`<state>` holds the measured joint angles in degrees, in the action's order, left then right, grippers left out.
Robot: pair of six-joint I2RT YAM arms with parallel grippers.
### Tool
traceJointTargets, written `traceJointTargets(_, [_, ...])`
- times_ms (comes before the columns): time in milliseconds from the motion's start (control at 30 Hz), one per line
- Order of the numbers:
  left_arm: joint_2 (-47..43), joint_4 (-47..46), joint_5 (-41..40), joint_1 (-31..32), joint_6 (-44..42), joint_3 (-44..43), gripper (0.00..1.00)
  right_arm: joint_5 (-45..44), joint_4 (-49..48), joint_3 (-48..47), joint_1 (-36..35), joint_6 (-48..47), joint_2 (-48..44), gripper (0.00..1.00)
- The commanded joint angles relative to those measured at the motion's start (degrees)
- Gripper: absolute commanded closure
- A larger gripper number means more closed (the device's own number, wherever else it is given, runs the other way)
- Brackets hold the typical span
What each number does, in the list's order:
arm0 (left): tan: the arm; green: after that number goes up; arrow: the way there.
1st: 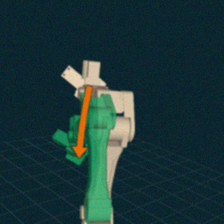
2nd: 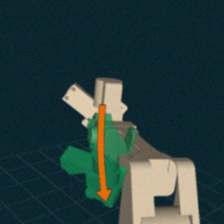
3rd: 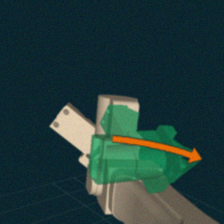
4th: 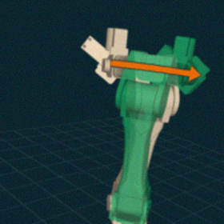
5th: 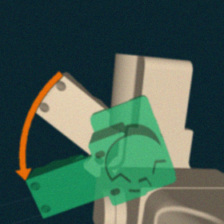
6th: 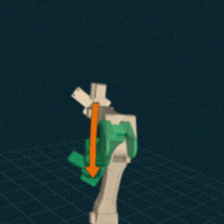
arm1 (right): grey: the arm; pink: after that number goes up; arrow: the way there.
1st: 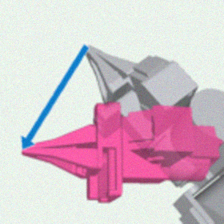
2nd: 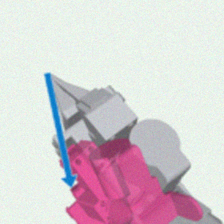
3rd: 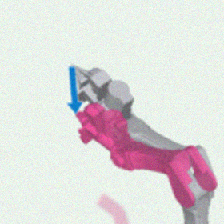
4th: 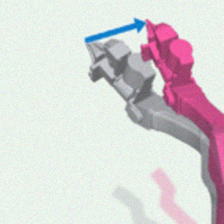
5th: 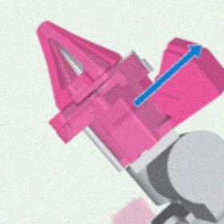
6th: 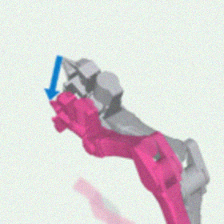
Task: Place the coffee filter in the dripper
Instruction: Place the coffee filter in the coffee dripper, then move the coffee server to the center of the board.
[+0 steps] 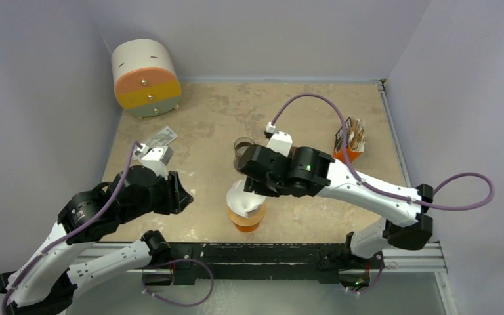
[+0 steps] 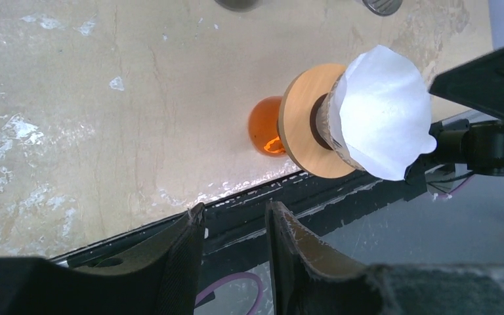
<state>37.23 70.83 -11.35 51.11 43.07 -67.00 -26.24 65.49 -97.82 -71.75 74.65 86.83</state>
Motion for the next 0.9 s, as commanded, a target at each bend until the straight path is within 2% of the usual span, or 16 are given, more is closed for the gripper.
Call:
traceJointTargets(0, [-0.2, -2.0, -5.0, -0.2, 1.8, -0.1, 0.62, -1.9, -4.5, 3.5, -0.4, -7.4, -5.4, 0.52])
traceJointTargets(400, [3.6, -2.4, -17.0, -0.2, -3.6, -4.2, 0.43, -2.3, -12.8, 19.2, -0.3, -18.7, -25.9, 0.56])
traceJointTargets(467, [4.2, -2.8, -18.8, -0.2, -4.4, -4.4, 0.37, -2.5, -13.1, 22.2, -0.3, -19.4, -29.1, 0.57])
traceJointTargets(500, [4.4, -3.1, -19.6, -0.2, -4.7, -4.4, 0.31, -2.3, -13.1, 23.5, -0.3, -19.8, -30.4, 0.59])
traceJointTargets(600, [4.8, -4.0, -21.5, -0.2, -5.6, -4.1, 0.24, -2.1, -12.4, 27.6, -0.3, -20.1, -33.6, 0.68])
traceJointTargets(700, [4.7, -4.8, -23.1, -0.2, -6.1, -3.7, 0.21, -0.9, -11.2, 31.9, -0.3, -19.2, -35.8, 0.84])
traceJointTargets(767, [4.6, -4.7, -24.1, -0.2, -6.2, -3.5, 0.19, 0.4, -10.8, 34.3, -0.3, -18.4, -37.0, 0.99])
traceJointTargets(867, [4.4, -4.4, -25.7, -0.2, -6.2, -3.2, 0.19, 3.2, -11.8, 38.9, -0.3, -17.2, -38.5, 1.0])
